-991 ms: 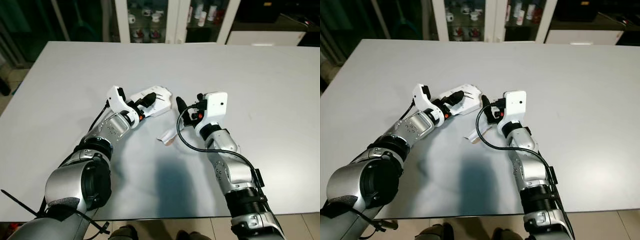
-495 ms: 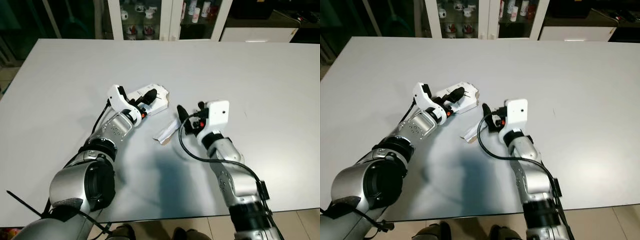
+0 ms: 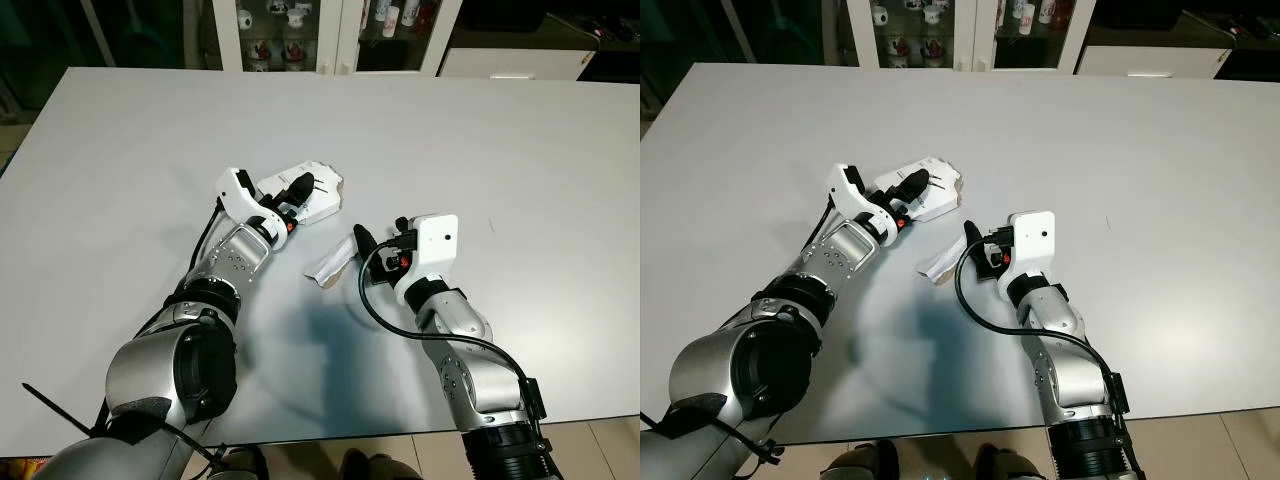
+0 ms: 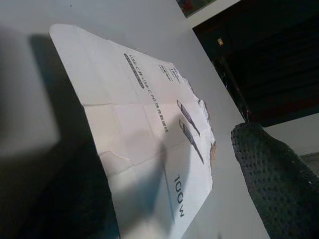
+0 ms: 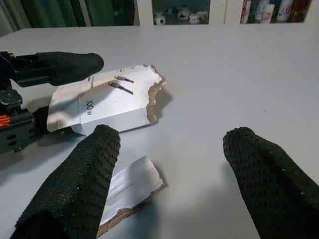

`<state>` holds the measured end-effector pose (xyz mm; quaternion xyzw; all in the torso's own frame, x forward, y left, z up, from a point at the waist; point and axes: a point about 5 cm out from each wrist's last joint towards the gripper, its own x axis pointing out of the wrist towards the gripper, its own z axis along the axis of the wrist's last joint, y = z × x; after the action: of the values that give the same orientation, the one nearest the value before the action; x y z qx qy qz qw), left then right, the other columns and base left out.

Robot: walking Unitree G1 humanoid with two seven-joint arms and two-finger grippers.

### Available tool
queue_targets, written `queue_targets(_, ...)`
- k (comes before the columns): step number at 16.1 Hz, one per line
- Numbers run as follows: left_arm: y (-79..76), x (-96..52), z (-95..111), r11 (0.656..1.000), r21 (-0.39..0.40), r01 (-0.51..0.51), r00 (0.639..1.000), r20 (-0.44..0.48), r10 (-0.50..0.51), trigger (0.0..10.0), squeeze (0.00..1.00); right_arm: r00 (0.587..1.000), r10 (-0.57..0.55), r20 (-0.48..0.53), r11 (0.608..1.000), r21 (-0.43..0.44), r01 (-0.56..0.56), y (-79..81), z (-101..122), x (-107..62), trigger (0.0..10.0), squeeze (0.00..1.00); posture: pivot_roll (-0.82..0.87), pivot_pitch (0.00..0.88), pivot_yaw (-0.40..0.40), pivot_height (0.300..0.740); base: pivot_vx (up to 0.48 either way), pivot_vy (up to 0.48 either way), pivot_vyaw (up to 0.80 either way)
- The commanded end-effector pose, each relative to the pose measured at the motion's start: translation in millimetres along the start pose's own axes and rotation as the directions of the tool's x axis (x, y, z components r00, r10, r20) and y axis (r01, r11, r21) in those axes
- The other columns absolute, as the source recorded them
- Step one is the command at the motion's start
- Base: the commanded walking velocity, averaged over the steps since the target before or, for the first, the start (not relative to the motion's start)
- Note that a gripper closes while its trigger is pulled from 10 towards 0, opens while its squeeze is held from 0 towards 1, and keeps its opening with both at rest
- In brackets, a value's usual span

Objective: Picking trash to rubbish bin

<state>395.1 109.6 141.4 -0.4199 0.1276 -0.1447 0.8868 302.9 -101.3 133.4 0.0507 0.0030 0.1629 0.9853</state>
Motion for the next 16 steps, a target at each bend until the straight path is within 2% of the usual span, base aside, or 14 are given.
queue_targets(1, 5.7, -1.5, -12.9, 0.999, -0.018, -0.035, 0.998, -0.049, 0.034, 0.0, 0.0, 1.0, -0.005, 0.001, 1.0, -0.006, 0.005, -1.2, 2.5, -2.0, 10.0, 0.0, -0.18, 0.177, -0.056, 0.74, 0.0, 0.0, 0.0)
queue_targets(16, 14.8, -6.3, -2.9, 0.999, 0.002, -0.043, 0.999, -0.025, 0.043, 0.0, 0.0, 1.0, -0.005, -0.004, 1.0, 0.004, 0.005, -1.3, 1.8, 2.6, 10.0, 0.0, -0.15, 0.167, -0.052, 0.74, 0.0, 0.0, 0.0)
